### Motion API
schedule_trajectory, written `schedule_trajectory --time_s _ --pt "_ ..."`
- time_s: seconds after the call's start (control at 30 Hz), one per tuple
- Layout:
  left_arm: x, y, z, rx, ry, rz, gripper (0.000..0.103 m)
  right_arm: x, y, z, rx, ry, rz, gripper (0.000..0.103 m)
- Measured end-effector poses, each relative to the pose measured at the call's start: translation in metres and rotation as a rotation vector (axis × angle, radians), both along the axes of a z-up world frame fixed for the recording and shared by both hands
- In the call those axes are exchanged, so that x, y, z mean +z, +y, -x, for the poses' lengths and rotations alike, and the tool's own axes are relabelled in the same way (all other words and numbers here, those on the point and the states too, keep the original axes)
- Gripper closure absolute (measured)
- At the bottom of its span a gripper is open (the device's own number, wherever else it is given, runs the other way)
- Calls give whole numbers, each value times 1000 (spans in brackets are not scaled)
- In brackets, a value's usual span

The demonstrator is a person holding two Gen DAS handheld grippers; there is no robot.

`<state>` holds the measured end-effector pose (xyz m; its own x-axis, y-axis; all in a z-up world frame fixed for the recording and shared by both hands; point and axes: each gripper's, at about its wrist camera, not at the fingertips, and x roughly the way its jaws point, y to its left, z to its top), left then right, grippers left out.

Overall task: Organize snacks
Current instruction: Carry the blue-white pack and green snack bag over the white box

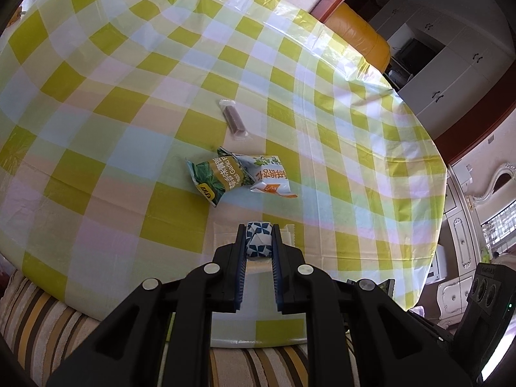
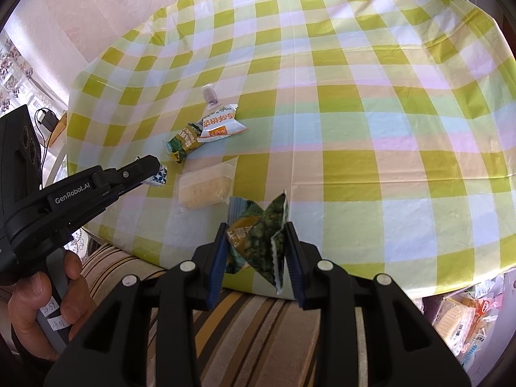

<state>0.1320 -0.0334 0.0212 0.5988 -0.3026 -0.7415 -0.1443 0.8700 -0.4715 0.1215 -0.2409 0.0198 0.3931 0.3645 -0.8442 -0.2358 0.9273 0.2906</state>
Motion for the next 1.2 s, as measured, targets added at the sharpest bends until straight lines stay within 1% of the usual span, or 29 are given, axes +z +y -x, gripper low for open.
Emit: schedule_trajectory --time_s 0.27,0.5,0.7,0.87,1.0,1.03,1.2 --pt "5 -48 -1 -116 2 -9 89 6 -40 8 -69 -18 -13 69" --pt "8 -105 2 -259 8 -11 89 8 -100 21 -178 -26 -1 69" --pt "8 -166 15 -447 29 -3 89 9 -156 45 -282 -27 34 69" --pt "4 -218 32 -624 65 -3 89 1 -197 71 -358 1 61 69" --pt "-2 -260 47 -776 113 -6 89 -15 -226 97 -403 49 92 69" --pt "-4 -270 51 -807 121 -16 89 -20 -232 103 -415 64 96 69" --pt "-12 -315 69 -938 157 -54 89 -46 -266 137 -489 134 112 69"
